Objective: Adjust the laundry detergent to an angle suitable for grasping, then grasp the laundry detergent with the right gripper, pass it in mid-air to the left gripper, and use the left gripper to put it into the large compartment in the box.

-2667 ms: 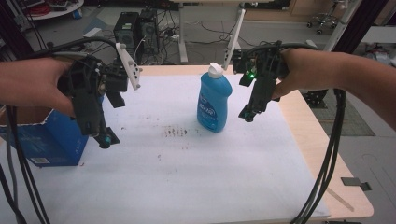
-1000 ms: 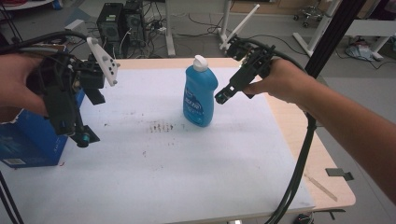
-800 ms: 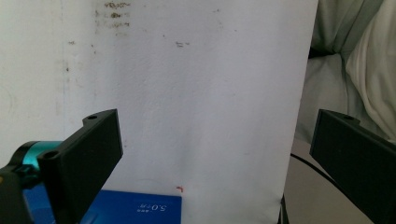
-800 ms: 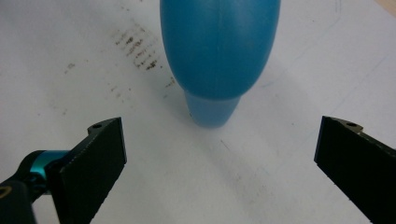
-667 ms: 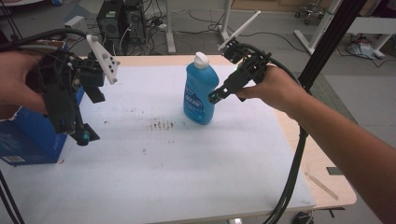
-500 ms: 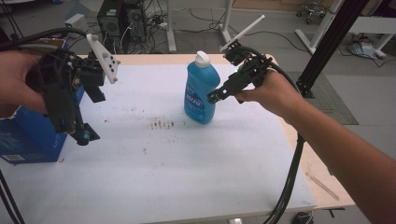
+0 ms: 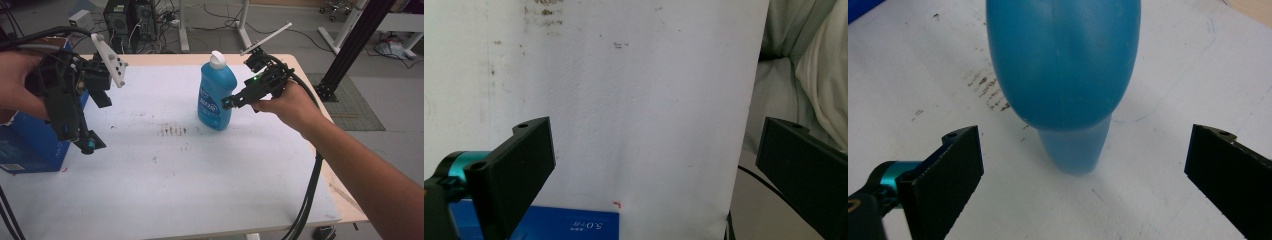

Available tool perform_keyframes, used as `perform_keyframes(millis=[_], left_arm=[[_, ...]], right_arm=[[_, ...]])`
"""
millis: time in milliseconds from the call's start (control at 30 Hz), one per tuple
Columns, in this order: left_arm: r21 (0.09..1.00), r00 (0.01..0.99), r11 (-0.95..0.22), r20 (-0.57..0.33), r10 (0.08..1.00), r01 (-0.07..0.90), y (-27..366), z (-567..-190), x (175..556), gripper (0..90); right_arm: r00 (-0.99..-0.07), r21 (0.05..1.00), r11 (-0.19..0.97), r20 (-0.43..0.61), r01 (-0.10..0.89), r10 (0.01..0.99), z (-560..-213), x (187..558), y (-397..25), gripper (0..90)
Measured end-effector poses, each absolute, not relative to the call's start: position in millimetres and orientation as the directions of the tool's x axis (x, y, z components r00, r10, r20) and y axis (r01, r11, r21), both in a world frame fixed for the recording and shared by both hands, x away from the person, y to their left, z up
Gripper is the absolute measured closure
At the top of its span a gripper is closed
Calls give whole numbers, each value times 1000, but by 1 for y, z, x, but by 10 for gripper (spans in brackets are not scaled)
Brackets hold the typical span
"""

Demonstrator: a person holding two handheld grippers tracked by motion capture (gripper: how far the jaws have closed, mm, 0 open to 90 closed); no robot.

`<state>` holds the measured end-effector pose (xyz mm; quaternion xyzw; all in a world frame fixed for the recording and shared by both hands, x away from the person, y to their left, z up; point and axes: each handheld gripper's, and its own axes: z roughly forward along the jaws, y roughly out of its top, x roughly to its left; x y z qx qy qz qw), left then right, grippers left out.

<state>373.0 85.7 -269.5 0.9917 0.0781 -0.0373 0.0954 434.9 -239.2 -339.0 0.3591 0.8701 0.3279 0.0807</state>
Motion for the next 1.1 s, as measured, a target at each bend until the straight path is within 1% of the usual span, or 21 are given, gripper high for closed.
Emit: perform_keyframes(millis=[200, 533, 900, 1100], left_arm=[[185, 984, -968, -90, 153, 167, 87, -271, 374, 24], [182, 982, -967, -90, 164, 178, 88, -271, 370, 24], [184, 980, -964, -93, 177, 191, 87, -271, 369, 24], [181, 980, -965, -93, 175, 189, 87, -272, 370, 24]], right_arm=[[-728, 648, 512, 97, 564, 679, -346, 436, -239, 15], [-730, 627, 523, 109, 577, 675, -350, 436, -239, 15], [-737, 657, 512, 100, 553, 668, -350, 437, -238, 15], [-732, 670, 495, 107, 553, 672, -356, 441, -235, 15]])
